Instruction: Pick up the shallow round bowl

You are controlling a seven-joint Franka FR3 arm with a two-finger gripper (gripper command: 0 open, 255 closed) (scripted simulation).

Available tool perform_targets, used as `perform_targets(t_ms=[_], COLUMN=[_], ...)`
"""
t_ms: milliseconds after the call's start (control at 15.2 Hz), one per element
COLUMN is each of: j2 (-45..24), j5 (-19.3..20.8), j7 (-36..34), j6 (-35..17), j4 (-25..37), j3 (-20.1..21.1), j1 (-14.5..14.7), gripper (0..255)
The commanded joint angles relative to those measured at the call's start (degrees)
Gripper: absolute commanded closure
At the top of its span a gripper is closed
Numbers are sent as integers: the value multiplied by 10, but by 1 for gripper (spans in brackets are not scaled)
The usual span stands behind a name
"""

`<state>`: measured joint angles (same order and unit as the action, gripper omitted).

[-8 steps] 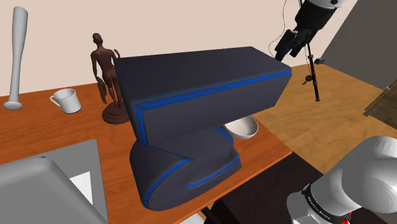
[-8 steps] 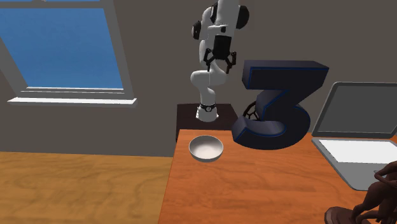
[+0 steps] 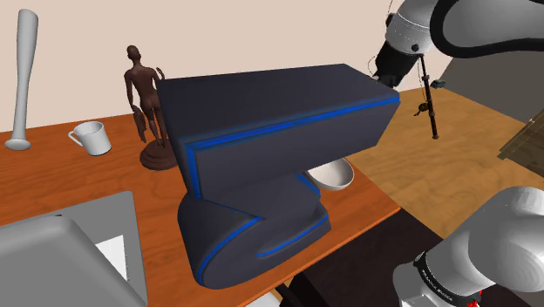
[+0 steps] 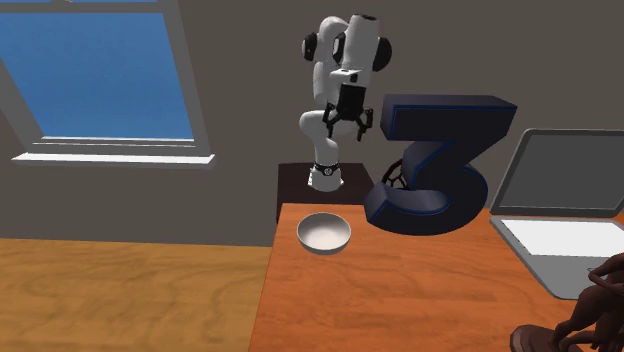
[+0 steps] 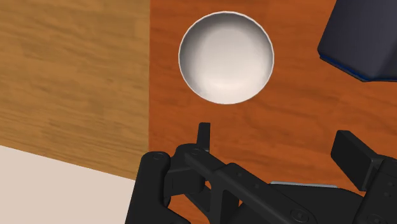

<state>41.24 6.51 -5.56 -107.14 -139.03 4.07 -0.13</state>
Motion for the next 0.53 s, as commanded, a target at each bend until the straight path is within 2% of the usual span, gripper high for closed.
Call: perform_targets(t_ms=[0,462], j2=[-9,-84], j5=[1,14], j7=[-11,-48], j6=[-40,-184], j4=[-32,-109], j3=[6,25], j1=[1,-4], gripper=[0,0])
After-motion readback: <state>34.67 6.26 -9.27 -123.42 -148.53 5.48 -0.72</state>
